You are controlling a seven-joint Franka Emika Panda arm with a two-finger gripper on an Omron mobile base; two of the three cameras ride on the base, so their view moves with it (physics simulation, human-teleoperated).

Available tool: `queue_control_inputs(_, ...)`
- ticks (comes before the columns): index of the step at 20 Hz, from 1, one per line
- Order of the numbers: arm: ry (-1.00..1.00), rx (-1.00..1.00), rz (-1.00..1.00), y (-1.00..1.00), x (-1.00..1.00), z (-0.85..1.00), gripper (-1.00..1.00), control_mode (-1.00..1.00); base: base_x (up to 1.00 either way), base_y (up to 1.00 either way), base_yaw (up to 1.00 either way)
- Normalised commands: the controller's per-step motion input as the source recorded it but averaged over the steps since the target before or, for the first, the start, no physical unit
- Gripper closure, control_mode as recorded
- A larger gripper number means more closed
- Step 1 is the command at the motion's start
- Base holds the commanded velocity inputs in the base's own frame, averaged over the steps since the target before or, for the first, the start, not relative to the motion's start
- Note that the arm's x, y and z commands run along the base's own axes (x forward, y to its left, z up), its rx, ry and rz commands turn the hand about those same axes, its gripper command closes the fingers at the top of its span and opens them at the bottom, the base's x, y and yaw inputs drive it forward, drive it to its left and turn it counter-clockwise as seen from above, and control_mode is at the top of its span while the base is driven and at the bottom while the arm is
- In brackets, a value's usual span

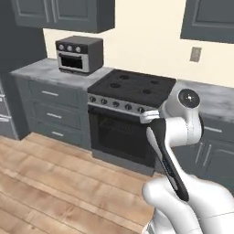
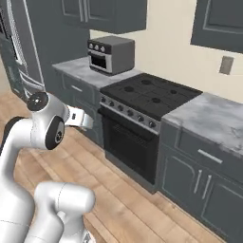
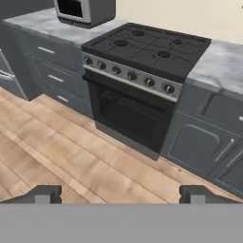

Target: Place the pitcher and cup on the dining counter for serving.

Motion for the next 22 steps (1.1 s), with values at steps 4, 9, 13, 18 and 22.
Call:
queue_control_inputs(4, 0.0, 0.0, 0.0, 0.0, 0.0, 0.0, -1.0, 1.0, 0.39, -0.18, -0.69)
queue_control_inputs(9, 0.0, 0.0, 0.0, 0.0, 0.0, 0.0, -1.0, 1.0, 0.37, -0.28, -0.67)
queue_control_inputs(13, 0.0, 0.0, 0.0, 0.0, 0.0, 0.0, -1.0, 1.0, 0.34, -0.29, -0.63)
queue_control_inputs(18, 0.0, 0.0, 0.0, 0.0, 0.0, 0.0, -1.0, 1.0, 0.27, -0.24, -0.66)
queue_control_inputs(22, 0.0, 0.0, 0.0, 0.0, 0.0, 0.0, -1.0, 1.0, 0.14, -0.4, -0.65)
